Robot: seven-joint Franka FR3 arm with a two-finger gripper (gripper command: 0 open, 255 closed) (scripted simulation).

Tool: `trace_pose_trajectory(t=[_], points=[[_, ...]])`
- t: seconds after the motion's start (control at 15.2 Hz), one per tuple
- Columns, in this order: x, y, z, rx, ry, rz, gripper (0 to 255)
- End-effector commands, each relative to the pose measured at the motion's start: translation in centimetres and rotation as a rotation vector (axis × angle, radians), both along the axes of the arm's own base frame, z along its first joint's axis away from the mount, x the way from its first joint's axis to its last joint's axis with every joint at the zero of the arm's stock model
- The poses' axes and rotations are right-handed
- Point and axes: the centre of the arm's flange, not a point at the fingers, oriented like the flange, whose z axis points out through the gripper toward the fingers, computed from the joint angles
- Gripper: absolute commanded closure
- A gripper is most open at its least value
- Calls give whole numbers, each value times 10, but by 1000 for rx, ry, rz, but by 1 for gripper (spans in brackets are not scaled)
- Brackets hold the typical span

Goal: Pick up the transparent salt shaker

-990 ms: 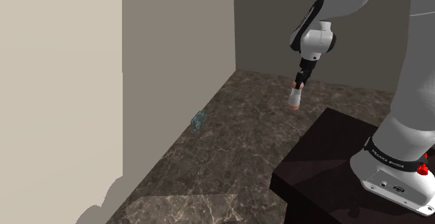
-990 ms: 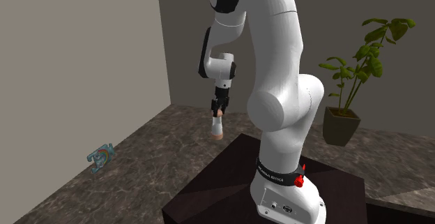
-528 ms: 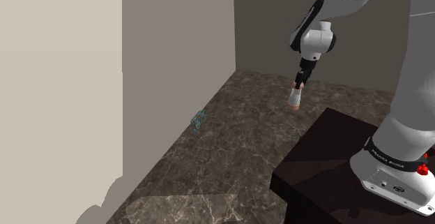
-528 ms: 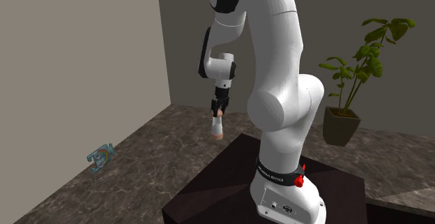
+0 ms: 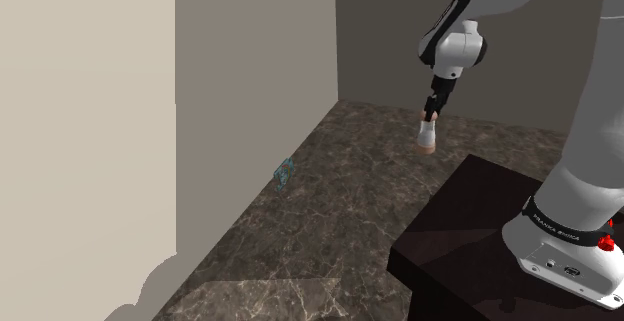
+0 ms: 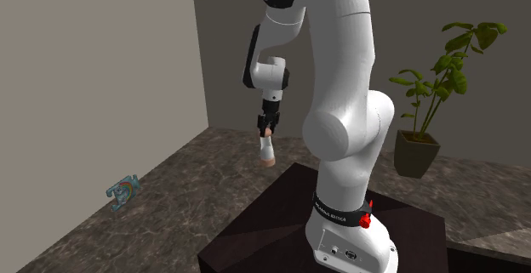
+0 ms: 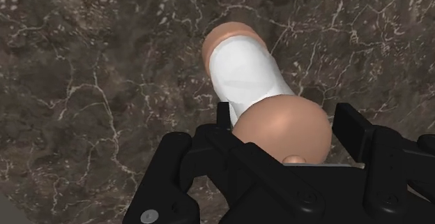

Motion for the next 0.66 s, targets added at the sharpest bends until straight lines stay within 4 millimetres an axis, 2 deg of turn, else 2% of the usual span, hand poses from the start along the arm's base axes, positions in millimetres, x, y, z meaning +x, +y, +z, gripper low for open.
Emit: trace_pose_trajectory(t=[0.0, 0.46, 0.59], points=[[0, -1, 12, 0, 0, 0, 255], [0, -1, 49, 0, 0, 0, 255], [0, -1, 49, 0, 0, 0, 255]])
